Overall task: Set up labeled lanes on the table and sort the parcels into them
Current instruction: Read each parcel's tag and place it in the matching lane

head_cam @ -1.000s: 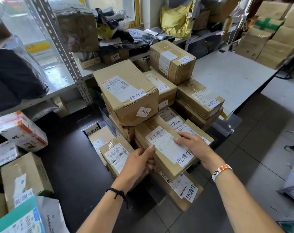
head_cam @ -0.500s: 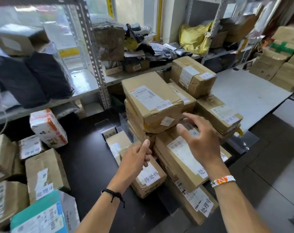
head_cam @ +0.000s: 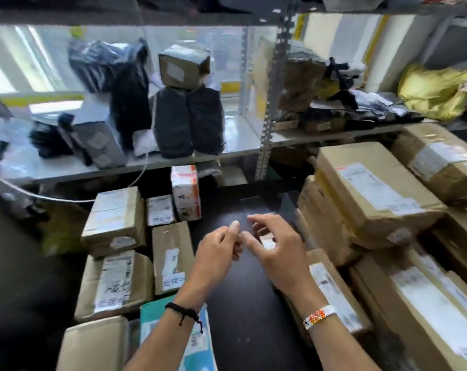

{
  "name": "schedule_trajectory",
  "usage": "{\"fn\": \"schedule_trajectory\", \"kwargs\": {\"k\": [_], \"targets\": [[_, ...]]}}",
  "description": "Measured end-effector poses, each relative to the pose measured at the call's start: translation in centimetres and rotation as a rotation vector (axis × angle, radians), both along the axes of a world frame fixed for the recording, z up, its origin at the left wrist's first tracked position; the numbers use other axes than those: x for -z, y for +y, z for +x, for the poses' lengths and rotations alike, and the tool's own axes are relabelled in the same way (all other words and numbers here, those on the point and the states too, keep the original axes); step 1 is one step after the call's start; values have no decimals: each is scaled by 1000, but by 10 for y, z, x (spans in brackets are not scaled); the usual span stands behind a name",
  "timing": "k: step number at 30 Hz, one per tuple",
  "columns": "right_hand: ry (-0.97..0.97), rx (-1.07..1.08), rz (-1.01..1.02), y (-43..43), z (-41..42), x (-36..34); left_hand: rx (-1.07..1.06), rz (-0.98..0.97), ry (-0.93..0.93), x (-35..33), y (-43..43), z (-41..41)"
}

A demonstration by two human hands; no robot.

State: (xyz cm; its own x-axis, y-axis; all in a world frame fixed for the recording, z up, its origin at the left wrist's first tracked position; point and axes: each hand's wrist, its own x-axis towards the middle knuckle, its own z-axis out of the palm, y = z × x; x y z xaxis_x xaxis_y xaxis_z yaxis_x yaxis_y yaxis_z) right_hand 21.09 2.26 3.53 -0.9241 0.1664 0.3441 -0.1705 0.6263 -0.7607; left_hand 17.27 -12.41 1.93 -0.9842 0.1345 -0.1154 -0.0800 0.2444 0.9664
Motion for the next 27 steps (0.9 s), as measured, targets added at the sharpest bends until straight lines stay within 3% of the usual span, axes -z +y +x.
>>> {"fn": "schedule_trajectory", "kwargs": {"k": [5, 10, 15, 18, 22, 27], "targets": [[-178, -183, -78, -84, -42, 20, -159, -20, 6, 0, -80, -27], [-394, -291, -136, -168, -87, 40, -469, 32, 83, 7, -168, -52], [-615, -279, -246, -229, -125, 59, -687, -206, 151, 30, -244, -86], [-706, -237, -424, -253, -147, 72, -677, -271, -21, 51, -277, -112], [-764, -229, -569, -272, -168, 84, -509, -142, -298, 72, -296, -137], [-870, -279, -723, -279, -172, 101, -449, 149, -319, 92, -300, -138]]}}
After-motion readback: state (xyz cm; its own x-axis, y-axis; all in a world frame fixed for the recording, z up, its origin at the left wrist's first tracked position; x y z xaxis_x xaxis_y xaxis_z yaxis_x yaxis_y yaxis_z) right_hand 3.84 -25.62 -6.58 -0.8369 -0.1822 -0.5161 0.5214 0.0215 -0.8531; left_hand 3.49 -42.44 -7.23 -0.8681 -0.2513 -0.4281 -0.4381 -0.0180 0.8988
